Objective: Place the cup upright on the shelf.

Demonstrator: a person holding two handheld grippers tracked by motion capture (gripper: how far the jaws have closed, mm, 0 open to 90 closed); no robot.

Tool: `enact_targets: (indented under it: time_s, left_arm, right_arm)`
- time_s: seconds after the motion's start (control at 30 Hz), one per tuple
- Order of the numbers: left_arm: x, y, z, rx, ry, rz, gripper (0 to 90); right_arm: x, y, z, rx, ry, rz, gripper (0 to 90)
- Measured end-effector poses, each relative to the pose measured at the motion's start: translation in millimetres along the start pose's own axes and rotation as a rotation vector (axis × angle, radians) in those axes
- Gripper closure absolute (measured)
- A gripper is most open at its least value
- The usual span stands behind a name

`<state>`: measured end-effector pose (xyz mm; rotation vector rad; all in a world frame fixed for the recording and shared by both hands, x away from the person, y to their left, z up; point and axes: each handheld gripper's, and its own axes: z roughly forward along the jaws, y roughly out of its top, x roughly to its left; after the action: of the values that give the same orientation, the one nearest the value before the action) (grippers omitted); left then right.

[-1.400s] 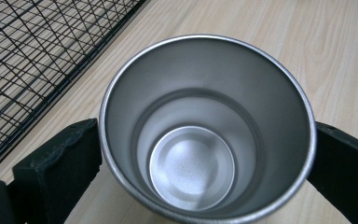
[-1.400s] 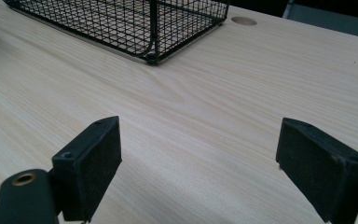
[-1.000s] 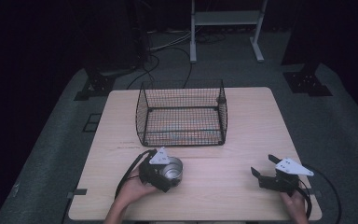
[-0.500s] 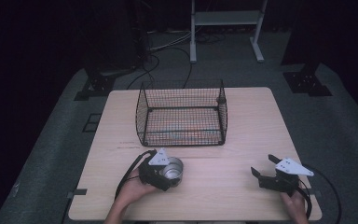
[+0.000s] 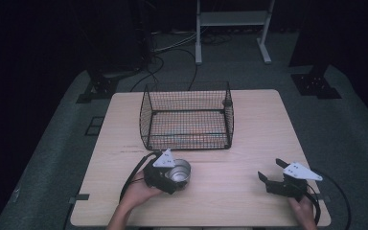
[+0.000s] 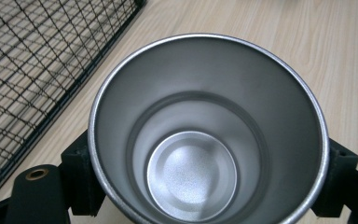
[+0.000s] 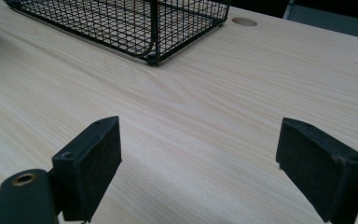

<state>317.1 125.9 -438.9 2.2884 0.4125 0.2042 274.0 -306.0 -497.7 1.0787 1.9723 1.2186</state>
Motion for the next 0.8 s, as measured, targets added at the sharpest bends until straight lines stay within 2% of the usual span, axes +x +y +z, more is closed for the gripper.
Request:
enact_targets:
  time_s: [0.23, 0.6, 0.8]
  left_arm:
    - [-1.8, 10.8, -1.5, 0.01, 0.009, 0.033, 17.6]
    - [-0.7, 24.4, -5.5, 0.002, 0.01, 0.048, 17.6]
    - [5.1, 31.7, -10.9, -0.005, 0.013, 0.049, 17.6]
  right_arm:
    - [-0.1, 0.0, 0.0, 0.0, 0.001, 0.0, 13.4]
    - [-0.2, -0.1, -0.1, -0.001, 0.001, 0.002, 13.4]
    - [-0.5, -0.1, -0.2, -0.001, 0.0, 0.006, 13.4]
